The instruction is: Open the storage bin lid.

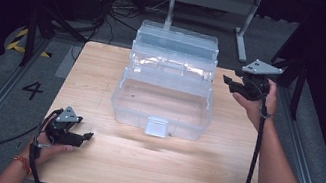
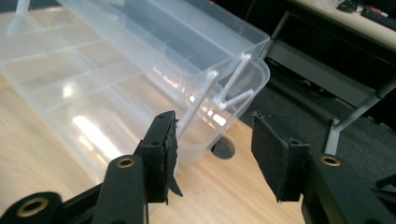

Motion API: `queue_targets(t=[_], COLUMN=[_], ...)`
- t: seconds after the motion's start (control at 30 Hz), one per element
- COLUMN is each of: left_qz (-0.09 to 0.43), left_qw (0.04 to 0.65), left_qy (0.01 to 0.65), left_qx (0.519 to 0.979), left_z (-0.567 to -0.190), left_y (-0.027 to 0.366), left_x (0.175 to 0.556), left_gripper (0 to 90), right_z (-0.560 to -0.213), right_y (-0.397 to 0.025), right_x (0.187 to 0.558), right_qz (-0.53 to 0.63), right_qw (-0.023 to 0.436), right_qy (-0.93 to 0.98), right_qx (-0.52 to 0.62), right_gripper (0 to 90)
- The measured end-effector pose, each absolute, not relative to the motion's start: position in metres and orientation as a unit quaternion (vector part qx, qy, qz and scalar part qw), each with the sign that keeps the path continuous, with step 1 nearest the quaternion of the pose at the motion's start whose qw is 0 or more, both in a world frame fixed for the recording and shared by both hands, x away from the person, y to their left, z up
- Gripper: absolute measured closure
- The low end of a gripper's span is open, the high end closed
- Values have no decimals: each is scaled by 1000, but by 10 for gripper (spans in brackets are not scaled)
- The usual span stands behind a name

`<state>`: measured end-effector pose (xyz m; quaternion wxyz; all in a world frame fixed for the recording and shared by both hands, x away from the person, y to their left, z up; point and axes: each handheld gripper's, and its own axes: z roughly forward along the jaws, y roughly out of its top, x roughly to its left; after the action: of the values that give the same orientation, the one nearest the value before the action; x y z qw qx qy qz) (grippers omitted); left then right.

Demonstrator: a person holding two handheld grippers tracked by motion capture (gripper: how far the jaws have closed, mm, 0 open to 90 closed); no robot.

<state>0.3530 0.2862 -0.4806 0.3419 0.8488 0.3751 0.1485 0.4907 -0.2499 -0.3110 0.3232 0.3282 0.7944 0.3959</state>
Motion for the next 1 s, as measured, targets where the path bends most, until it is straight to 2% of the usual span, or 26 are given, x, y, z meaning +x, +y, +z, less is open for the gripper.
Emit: queue_targets(t=[0.4,1.0], left_qz=[150,148], left_qw=[342,343], left_qy=[375,378], left_qx=[848,847], left_z=[-481,-481], left_y=[286,286], left_x=[353,353], left_gripper=[246,246], right_z=[-325,-379], right_y=[-258,-272], right_x=[459,418], right_qz=[392,366], right_qw=[324,314], right_qy=[801,818], right_qx=[316,313], right_gripper=[470,308])
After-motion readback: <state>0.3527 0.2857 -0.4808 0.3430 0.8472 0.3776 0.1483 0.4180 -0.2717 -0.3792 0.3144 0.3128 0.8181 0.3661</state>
